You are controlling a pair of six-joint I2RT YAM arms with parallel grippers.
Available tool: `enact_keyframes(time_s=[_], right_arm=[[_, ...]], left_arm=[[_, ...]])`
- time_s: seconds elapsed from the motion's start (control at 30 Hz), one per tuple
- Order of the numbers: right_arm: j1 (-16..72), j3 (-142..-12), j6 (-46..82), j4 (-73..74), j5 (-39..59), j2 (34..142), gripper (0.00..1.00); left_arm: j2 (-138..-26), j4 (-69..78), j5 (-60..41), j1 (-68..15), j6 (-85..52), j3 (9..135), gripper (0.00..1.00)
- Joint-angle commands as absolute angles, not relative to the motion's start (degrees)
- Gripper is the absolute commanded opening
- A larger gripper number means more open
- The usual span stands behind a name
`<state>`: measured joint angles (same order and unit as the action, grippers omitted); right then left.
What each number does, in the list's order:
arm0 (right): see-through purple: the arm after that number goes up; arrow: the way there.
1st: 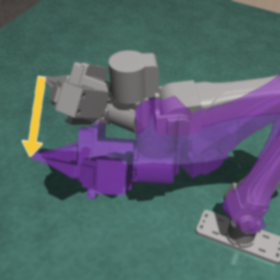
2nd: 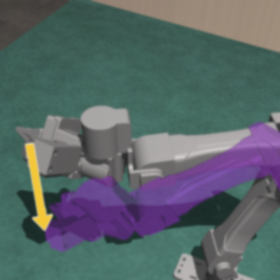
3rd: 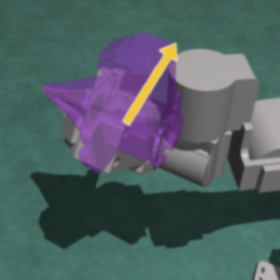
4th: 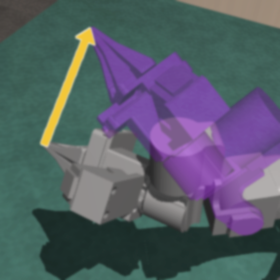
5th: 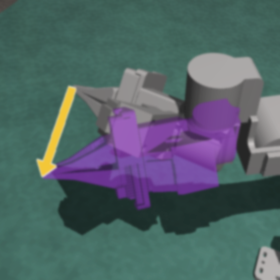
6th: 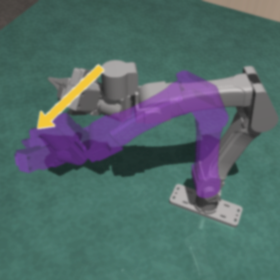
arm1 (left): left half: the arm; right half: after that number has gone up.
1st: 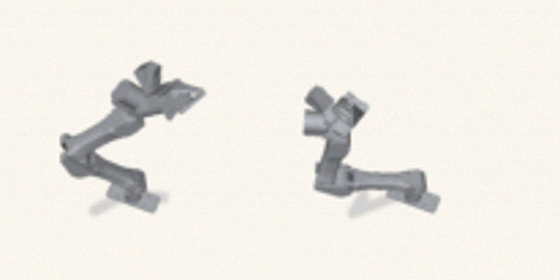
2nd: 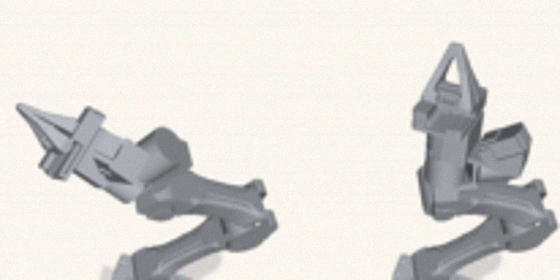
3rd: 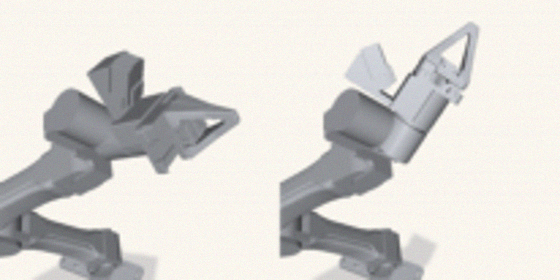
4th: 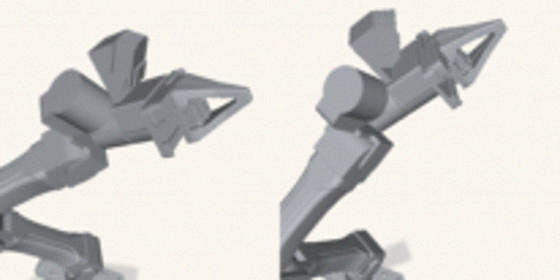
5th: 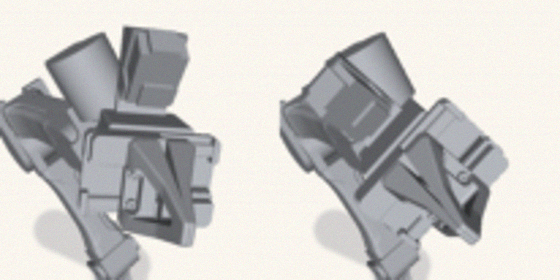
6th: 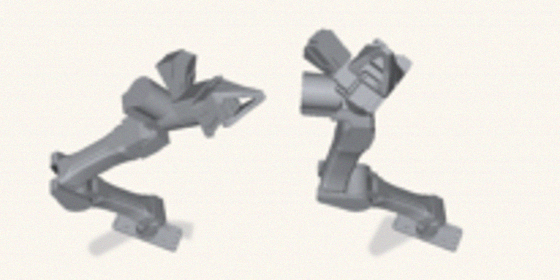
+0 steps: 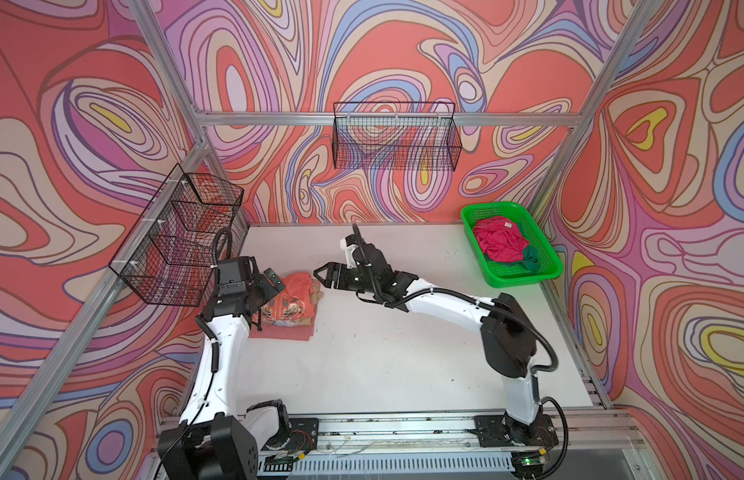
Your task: Fold and stack the t-shirts
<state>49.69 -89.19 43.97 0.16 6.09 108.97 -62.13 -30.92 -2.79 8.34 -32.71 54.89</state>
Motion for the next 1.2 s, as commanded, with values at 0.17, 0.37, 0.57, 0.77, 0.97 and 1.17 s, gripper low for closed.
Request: enact_keyframes(time_s=[0.17,0.37,0.57,0.77,0.97,1.17], right_arm=[[37.9,-68.2,23.3,-2.3,-19.1,80.2,0.98],[21.0,-50.9,7.9,3.5,-30.9,68.5,0.98],[13.7,-36.8,4.3,23.7,-34.5,74.7,0.98],[11.1,-29.4,1.5,44.9,-37.1,87.0,0.98],[9.3,-23.1,2.6,61.8,-34.1,94.5,0.98],[5.5,-20.9,1.8,66.8,-17.7,97.1,0.98]], left_arm=[[-52.5,5.0,8.3,-17.0,-17.5,36.4,1.0],[-60.6,8.0,26.9,-19.2,-10.6,35.9,1.0],[-66.2,10.7,23.2,-9.1,-13.8,35.4,1.0],[-73.5,26.7,23.4,-1.2,-11.7,27.0,1.0],[-81.8,43.5,21.7,0.3,-9.8,21.8,1.0],[-88.0,58.7,11.1,-1.0,-3.8,17.3,1.0]])
